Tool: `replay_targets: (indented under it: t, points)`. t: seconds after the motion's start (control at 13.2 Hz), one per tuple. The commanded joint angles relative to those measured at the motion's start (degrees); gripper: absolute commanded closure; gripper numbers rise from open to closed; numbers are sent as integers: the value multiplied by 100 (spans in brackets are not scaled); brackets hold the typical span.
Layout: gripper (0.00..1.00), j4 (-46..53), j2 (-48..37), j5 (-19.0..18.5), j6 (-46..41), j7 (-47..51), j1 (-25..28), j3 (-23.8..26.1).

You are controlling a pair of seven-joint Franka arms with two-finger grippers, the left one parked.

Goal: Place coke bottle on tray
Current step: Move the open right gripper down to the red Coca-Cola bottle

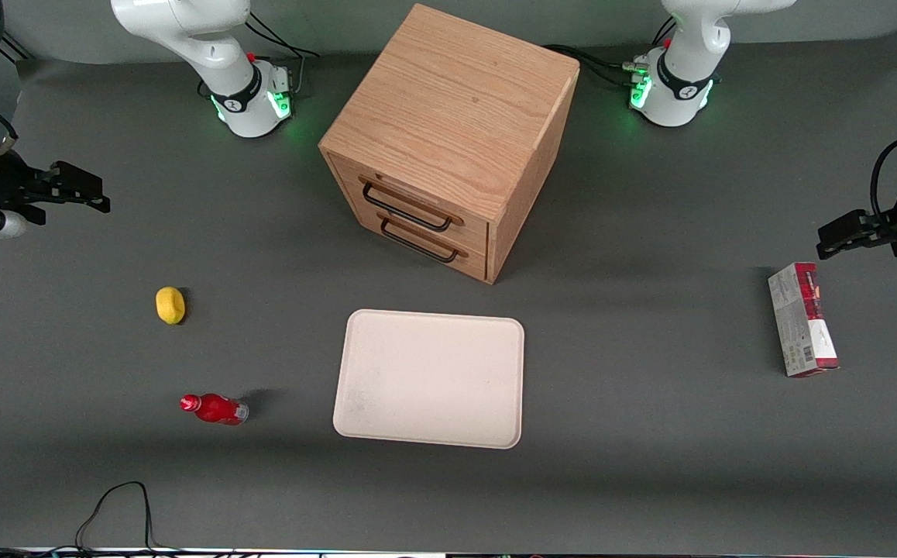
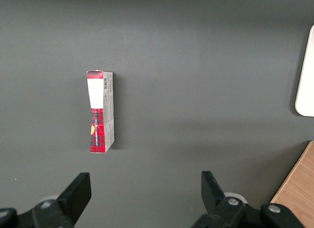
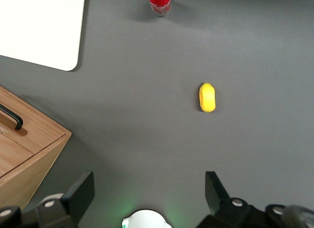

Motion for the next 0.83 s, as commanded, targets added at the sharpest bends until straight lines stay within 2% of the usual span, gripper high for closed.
replay_targets:
  t: [0.0,0.15,0.3,0.45,0.76]
  points:
    - [0,1083,848,54,-178,-95,-12,16]
    - [0,1970,1797,54,-205,-25,15,16]
    - [0,3479,3043,63,-231,317,15,25]
    - [0,4450,4135,54,-153,511,-20,200]
    - [0,4726,4640,54,516,925,-47,438]
